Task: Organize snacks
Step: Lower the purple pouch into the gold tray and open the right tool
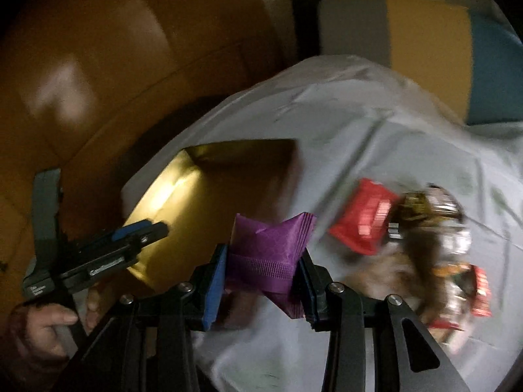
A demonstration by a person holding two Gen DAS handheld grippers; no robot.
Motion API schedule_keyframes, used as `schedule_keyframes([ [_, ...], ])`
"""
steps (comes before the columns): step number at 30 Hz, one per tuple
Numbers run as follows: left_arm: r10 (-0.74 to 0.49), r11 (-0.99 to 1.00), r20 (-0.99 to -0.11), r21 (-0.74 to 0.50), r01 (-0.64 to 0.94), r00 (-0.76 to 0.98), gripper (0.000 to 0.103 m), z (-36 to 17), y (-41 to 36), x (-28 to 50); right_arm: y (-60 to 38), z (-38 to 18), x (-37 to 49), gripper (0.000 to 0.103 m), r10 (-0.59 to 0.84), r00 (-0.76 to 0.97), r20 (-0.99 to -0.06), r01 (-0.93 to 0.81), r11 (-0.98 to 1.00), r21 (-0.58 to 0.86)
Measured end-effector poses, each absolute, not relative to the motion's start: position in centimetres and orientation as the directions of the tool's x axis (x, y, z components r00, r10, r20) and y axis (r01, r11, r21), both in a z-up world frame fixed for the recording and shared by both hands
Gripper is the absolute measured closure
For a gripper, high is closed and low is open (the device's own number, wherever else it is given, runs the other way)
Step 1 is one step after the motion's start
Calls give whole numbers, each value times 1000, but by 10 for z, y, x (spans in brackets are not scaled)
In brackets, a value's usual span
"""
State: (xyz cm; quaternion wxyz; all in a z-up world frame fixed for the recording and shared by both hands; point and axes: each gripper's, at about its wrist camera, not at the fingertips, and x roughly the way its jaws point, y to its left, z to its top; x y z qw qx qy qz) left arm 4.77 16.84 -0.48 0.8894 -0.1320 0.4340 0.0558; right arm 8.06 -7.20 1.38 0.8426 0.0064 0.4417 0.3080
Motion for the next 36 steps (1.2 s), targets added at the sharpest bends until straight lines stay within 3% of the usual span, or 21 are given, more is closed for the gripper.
schedule_keyframes([
  [12, -12, 956, -796, -188, -227, 605, 67, -16, 179, 42, -13, -25, 68, 49, 495, 346, -797, -574, 783, 238],
  [24, -25, 977, -788, -151, -154, 615, 66, -9, 151, 40, -46, -11, 58, 49, 480, 423, -769, -525, 821, 225],
  [29, -29, 984, -784, -132, -122, 620, 66, -6, 140, 39, -68, -1, 55, 41, 455, 478, -751, -493, 847, 200],
  [36, -44, 990, -785, -120, -81, 618, 66, -4, 123, 40, -113, 10, 55, 38, 391, 548, -740, -425, 891, 156],
])
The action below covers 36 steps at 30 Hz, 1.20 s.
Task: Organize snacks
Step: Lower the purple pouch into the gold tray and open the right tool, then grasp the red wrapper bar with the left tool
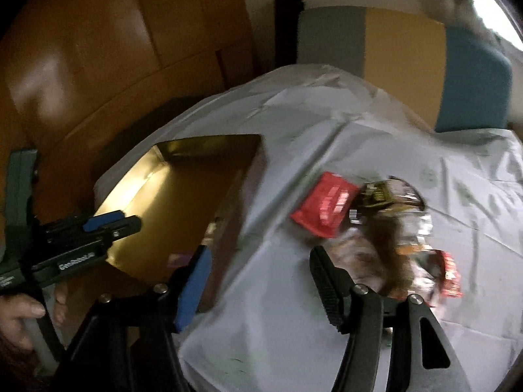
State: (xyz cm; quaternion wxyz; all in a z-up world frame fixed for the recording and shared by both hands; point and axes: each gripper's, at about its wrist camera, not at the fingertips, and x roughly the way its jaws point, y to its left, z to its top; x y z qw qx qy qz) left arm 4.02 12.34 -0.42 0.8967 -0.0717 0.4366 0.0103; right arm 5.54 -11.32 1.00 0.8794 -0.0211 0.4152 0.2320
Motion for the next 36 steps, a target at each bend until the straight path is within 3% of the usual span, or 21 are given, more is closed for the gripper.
schedule_keyframes([
  [14, -68, 996, -793, -86, -1, 606, 66, -2, 92, 43, -227, 12, 73, 37, 158, 633, -758, -244, 970, -1],
  [19, -118, 993, -801, -110, 49, 587, 66, 0, 75, 49, -275, 5, 85, 31, 62, 647, -760, -146, 988, -44],
  [26, -178, 982, -819, -112, 153, 545, 66, 6, 38, 72, -334, -15, 96, 31, 29, 607, -794, 50, 996, 75],
  [30, -205, 974, -838, -127, 186, 506, 66, 6, 18, 96, -339, -11, 96, 31, 37, 613, -789, 71, 992, 101],
  [36, -188, 959, -854, -51, 280, 485, 66, 7, -25, 134, -335, -8, 92, 31, 49, 614, -787, 56, 993, 106],
])
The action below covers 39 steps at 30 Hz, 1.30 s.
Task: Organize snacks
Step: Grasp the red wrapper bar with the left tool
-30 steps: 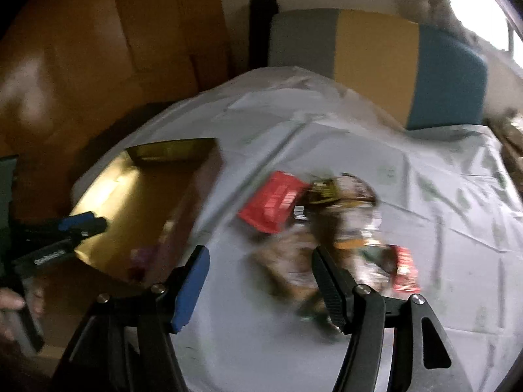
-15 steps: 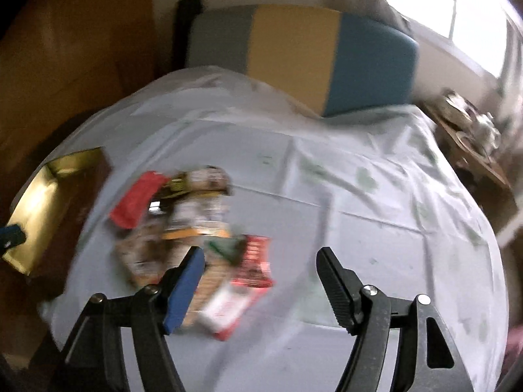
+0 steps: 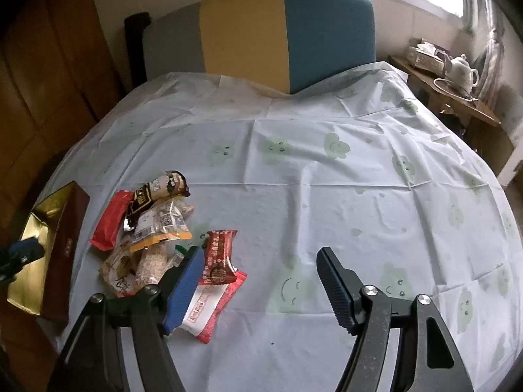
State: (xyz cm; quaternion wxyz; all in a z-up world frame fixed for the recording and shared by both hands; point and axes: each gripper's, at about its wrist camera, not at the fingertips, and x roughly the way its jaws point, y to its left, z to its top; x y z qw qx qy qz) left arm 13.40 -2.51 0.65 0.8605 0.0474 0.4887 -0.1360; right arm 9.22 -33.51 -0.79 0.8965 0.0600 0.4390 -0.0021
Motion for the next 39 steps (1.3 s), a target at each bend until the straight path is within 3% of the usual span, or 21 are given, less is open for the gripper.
schedule_keyframes([
  [6, -137, 947, -907, -1, 322, 399, 66, -26, -59, 182, -333, -3, 91, 27, 59, 633, -772, 52, 992, 118],
  [9, -104, 945, -925, 22, 326, 365, 59, -47, -70, 202, -334, 0, 90, 26, 62, 639, -767, 53, 991, 124],
  [13, -103, 947, -940, 8, 322, 326, 58, -63, -77, 219, -335, 1, 90, 25, 71, 639, -766, 53, 989, 135],
  [16, -107, 946, -932, 12, 325, 345, 52, -66, -82, 228, -336, 2, 91, 23, 75, 641, -764, 55, 988, 143],
  [29, -101, 915, -898, 85, 393, 429, 52, -53, -87, 230, -332, 3, 90, 23, 67, 644, -762, 50, 990, 129],
  [31, -69, 910, -906, 114, 398, 418, 48, -57, -86, 234, -332, 3, 90, 23, 67, 643, -763, 51, 990, 131],
  [33, -48, 916, -921, 114, 385, 387, 36, -66, -85, 242, -332, 4, 90, 23, 65, 645, -761, 49, 991, 126],
  [39, -88, 927, -929, 56, 371, 359, 36, -74, -82, 251, -335, 3, 91, 22, 64, 646, -761, 58, 989, 133],
])
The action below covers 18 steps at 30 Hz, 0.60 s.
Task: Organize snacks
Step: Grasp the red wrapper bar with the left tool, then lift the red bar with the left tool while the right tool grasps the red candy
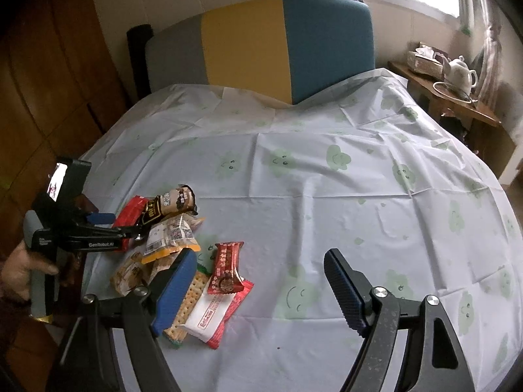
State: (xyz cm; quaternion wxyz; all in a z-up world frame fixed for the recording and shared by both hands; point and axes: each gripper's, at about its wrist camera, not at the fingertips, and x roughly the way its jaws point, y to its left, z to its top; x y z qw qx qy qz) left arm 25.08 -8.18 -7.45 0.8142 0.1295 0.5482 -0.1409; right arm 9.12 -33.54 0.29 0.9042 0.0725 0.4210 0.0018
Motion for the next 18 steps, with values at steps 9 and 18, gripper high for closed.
schedule_keyframes([
  [9, -139, 944, -902, 4, 329, 409, 62, -63, -78, 228, -341, -3, 94, 22, 37, 626, -779, 87, 989, 118],
  [18, -255, 932, -862, -98, 348, 439, 62, -41, -59, 139, -351, -15, 97, 25, 22, 585, -811, 139, 982, 127],
])
